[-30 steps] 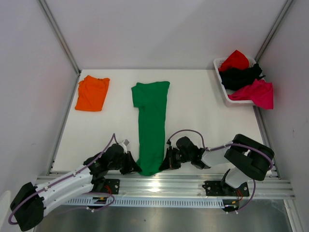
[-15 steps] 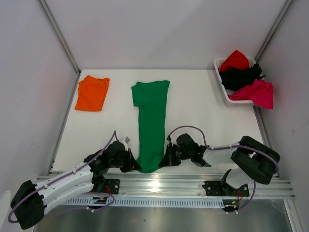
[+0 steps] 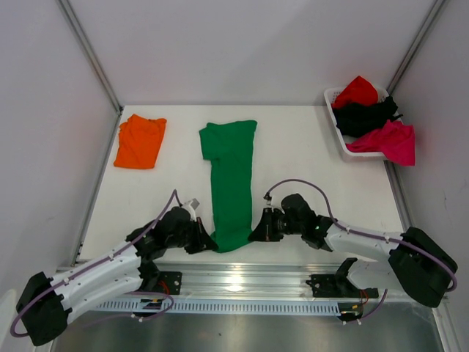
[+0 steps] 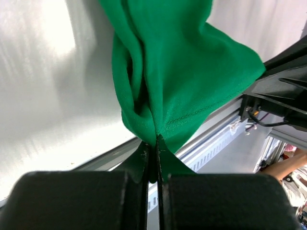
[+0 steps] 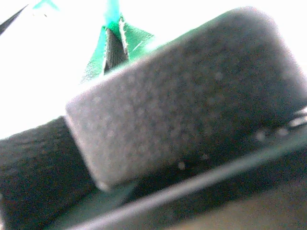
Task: Fold and stack the t-shirts
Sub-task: Fold the tshirt
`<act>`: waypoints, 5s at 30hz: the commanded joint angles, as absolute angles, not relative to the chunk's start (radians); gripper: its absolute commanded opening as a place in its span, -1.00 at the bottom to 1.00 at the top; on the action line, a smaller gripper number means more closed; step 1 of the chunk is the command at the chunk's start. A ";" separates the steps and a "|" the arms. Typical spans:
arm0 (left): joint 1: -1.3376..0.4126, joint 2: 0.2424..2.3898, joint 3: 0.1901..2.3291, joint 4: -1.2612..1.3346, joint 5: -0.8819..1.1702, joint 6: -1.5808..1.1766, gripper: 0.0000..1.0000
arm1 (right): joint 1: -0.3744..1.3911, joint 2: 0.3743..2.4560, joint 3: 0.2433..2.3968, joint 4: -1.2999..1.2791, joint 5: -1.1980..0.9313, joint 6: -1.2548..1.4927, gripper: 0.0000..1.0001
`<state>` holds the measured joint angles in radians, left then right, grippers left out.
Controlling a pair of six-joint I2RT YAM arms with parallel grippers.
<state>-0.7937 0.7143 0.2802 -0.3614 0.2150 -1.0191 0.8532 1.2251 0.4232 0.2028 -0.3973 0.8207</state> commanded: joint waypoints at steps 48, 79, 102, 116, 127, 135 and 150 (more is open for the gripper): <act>-0.644 1.328 0.880 -0.459 -0.015 -0.848 -0.99 | 0.634 1.538 0.827 0.061 -0.446 0.577 -1.00; -0.526 1.615 1.141 -0.554 0.021 -0.831 -0.99 | 0.511 1.767 1.048 0.071 -0.456 0.538 -1.00; -0.500 1.634 1.230 -0.632 0.014 -0.828 -0.99 | 0.474 1.836 1.186 0.009 -0.445 0.509 -1.00; -0.471 1.640 1.291 -0.657 0.005 -0.808 -0.99 | 0.465 1.899 1.232 0.009 -0.448 0.502 -1.00; -0.410 1.735 1.345 -0.655 0.044 -0.793 -0.99 | 0.426 1.968 1.324 -0.034 -0.448 0.482 -1.00; -0.400 1.812 1.359 -0.647 0.054 -0.793 -0.99 | 0.417 2.013 1.335 -0.026 -0.457 0.479 -1.00; -0.400 1.882 1.339 -0.624 0.064 -0.795 -0.99 | 0.408 2.034 1.275 0.061 -0.477 0.483 -0.95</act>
<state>-0.4179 1.8732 1.3281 -0.5999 0.0750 -0.8276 0.4339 2.0209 1.2736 0.0154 -0.5060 0.5018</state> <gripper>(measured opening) 0.033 0.085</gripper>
